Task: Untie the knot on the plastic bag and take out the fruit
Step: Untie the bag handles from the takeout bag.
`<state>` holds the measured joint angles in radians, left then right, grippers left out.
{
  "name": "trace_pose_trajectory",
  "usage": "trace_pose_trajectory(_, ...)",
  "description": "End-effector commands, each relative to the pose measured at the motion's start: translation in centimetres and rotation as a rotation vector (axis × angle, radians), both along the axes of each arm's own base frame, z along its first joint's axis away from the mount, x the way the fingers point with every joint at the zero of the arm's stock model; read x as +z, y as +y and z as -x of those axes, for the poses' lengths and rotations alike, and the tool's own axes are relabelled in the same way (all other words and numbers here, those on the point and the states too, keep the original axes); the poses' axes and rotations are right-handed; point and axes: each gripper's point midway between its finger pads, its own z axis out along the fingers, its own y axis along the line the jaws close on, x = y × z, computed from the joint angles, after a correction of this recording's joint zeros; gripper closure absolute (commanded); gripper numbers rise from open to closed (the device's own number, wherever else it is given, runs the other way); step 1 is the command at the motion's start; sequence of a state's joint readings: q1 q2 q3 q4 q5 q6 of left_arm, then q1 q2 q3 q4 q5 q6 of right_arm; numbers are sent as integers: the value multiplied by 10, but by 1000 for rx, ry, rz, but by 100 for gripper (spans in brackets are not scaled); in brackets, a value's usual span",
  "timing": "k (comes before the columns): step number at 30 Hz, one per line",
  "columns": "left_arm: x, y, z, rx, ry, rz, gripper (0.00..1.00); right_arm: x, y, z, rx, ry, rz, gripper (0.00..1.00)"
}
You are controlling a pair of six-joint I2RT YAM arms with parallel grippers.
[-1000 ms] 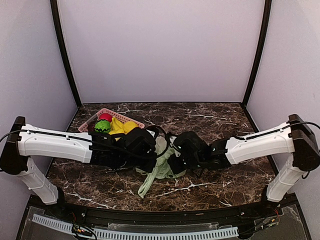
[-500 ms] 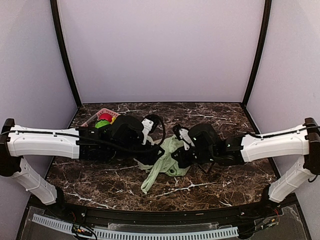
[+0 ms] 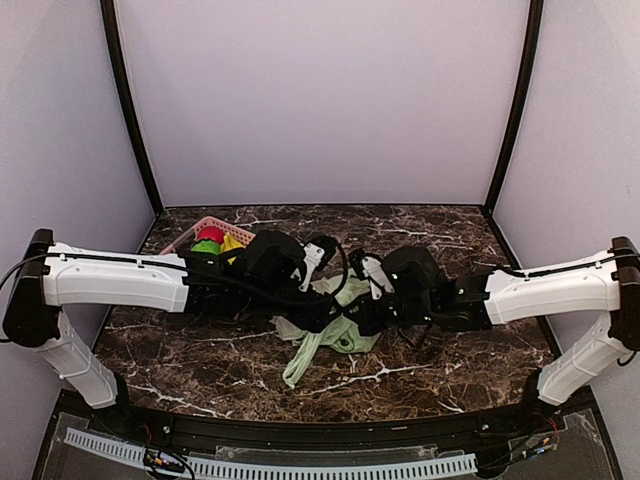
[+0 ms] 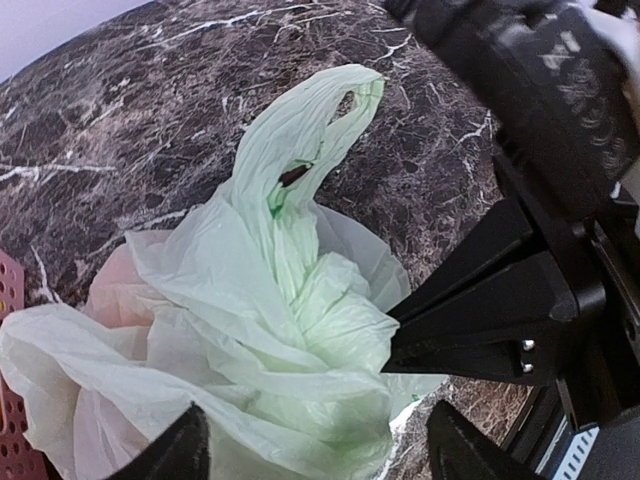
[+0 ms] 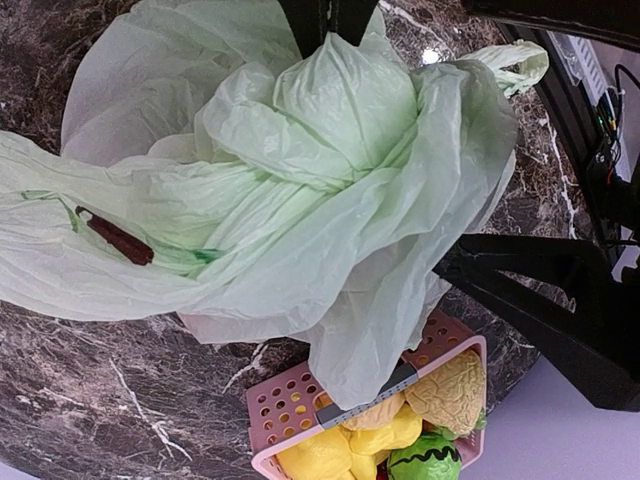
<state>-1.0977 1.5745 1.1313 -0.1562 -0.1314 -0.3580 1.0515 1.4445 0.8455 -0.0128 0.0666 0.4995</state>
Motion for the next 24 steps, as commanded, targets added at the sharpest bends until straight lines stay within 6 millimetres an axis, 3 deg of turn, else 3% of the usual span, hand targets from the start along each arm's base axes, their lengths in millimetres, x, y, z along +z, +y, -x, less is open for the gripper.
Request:
trace_pose_trajectory(1, 3, 1, -3, 11, -13, -22, 33, 15, 2, -4, -8, -19, -62, 100)
trace_pose_trajectory(7, -7, 1, -5, 30, 9, -45, 49, 17, 3, -4, -2, -18, -66, 100)
trace_pose_trajectory(19, -7, 4, -6, 46, 10, -40, 97, 18, 0, -6, -17, -22, -67, 100)
trace_pose_trajectory(24, -6, 5, -6, 52, 9, -29, 99, 18, -1, -7, -21, -21, -69, 100)
